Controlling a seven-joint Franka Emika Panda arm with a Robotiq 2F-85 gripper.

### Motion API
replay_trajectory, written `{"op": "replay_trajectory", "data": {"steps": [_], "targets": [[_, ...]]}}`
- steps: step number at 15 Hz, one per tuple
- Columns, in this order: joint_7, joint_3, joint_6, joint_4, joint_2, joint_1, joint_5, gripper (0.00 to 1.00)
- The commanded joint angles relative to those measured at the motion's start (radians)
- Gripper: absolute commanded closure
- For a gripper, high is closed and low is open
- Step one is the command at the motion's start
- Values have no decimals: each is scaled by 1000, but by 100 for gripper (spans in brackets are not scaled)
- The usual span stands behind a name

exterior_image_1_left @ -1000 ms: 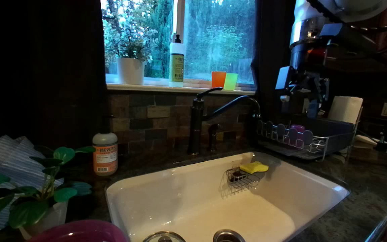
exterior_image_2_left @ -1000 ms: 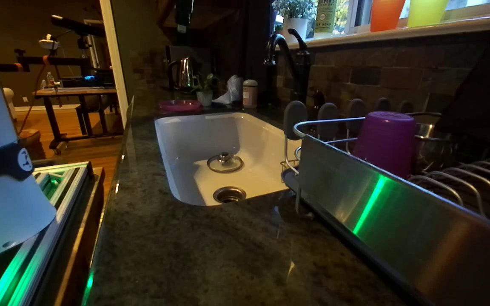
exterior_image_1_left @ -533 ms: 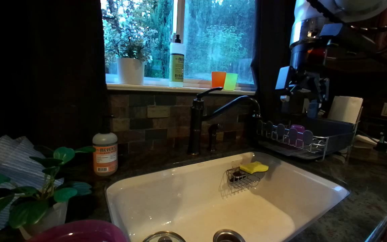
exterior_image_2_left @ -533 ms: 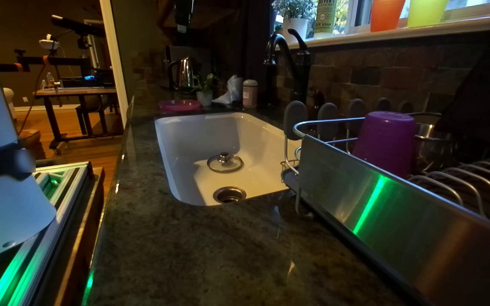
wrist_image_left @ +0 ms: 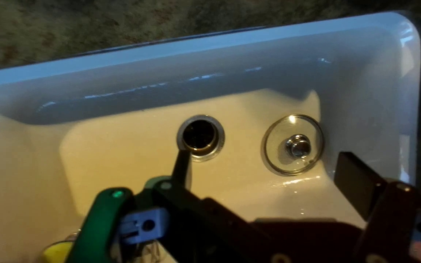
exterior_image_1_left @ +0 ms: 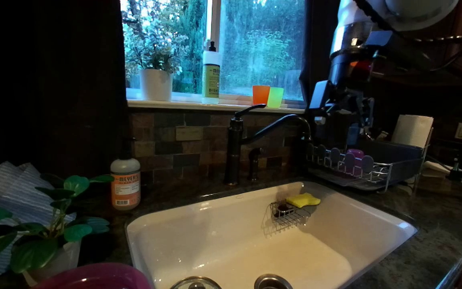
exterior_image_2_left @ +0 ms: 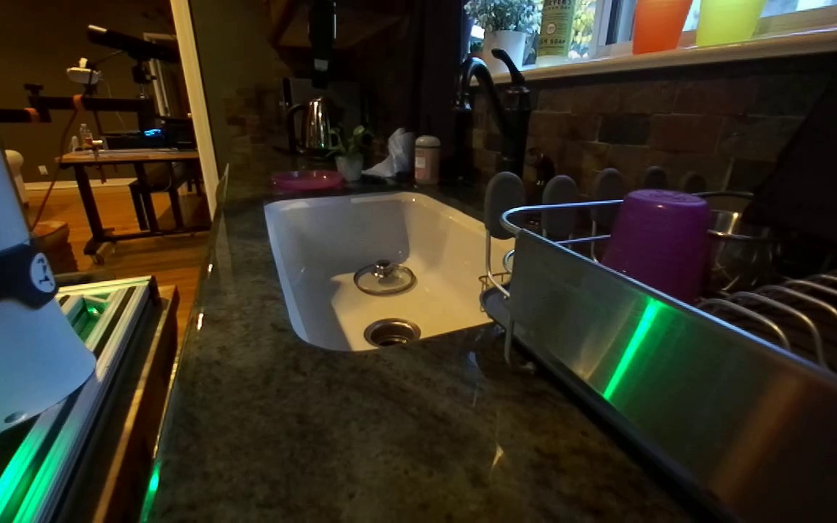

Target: Move the purple plate to the dish rack

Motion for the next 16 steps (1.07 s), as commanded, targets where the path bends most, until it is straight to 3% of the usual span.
{"op": "replay_trajectory", "data": {"steps": [1,5,7,8,11,16], "targets": [[46,89,134,113,226,57,30,0],[140,174,187,282,452,119,-40,0],[67,185,129,361,541,170,-21,0],[88,157,177,267,439,158,-9,0],[78,166,173,337,532,196,-6,0],[70,162,164,349,541,193,-6,0]]}}
